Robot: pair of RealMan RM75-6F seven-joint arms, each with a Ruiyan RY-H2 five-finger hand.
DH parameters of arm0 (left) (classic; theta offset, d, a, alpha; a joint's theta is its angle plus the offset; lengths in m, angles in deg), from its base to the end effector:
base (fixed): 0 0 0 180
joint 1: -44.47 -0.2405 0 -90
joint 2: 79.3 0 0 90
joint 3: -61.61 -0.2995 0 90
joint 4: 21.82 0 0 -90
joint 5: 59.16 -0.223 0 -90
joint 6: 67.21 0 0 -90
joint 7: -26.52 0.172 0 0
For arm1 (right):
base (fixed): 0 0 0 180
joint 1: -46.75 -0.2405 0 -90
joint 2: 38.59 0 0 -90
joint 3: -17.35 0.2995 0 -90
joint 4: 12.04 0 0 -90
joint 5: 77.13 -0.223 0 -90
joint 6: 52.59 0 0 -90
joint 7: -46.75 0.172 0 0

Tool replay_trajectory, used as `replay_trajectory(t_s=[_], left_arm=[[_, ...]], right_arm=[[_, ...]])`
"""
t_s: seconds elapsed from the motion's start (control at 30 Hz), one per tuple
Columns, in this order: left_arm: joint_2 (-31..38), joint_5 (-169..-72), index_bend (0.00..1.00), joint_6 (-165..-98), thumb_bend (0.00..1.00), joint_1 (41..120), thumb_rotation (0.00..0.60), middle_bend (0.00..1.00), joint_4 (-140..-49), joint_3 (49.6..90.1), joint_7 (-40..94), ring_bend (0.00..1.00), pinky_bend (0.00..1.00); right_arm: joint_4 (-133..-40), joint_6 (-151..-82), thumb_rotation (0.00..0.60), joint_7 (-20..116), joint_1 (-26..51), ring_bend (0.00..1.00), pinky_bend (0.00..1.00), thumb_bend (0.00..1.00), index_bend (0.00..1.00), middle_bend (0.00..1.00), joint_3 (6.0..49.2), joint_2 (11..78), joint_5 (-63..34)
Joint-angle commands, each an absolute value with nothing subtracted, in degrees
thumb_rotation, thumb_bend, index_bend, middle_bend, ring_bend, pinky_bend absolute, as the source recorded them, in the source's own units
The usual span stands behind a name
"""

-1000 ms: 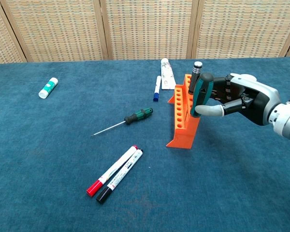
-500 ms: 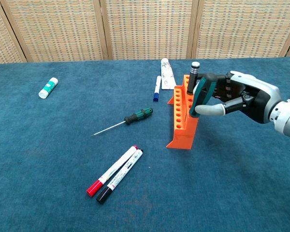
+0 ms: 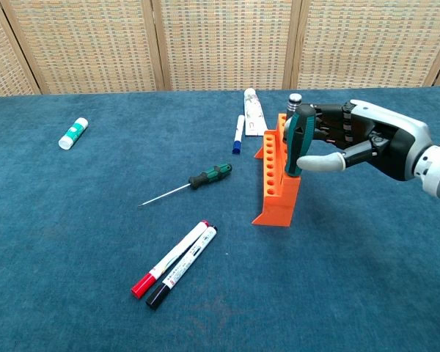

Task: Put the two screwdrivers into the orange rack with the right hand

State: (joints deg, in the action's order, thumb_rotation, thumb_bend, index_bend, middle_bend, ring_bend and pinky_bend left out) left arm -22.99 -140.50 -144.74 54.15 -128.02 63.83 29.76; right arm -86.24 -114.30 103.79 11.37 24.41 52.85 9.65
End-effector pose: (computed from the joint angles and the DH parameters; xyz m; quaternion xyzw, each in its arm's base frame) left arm -0.3133 0.2318 0.1716 -0.6135 -0.4346 -0.3714 0.5448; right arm -0.2053 -0.3736 -0.0391 0.4845 -0.6580 0.5653 0.1127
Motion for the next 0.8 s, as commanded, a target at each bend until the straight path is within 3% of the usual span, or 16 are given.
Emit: replay_trajectory(t_s=[0.03,0.43,0.8], left_arm=[[-23.07,-140.72,0.0,-144.94,0.0,54.03,0.6,0.0,-128.06,63.75,29.57,0.0,0.0],[-23.52,-141.77,0.0,-145.6,0.0,53.66,0.6,0.0,-128.07,63.5,28.56,0.0,0.0],[-23.72,-142.85,0.0,-146.6,0.0,53.03,0.6,0.0,-127.87,63.15,27.72,0.0,0.0]], right_arm=[[-87.44,-114.93,0.6,103.24,11.52,0.0,0.01,0.14,0.35,0.0,24.71,52.01,9.58],[-93.44,-116.79,0.6,101.92,12.51,0.0,0.01,0.14,0.35,0.0,25.54,47.0,9.36],[-98.75,-121.61,0.6,96.56,15.37,0.0,0.0,0.14,0.3,0.0,24.07,35.43,13.58]])
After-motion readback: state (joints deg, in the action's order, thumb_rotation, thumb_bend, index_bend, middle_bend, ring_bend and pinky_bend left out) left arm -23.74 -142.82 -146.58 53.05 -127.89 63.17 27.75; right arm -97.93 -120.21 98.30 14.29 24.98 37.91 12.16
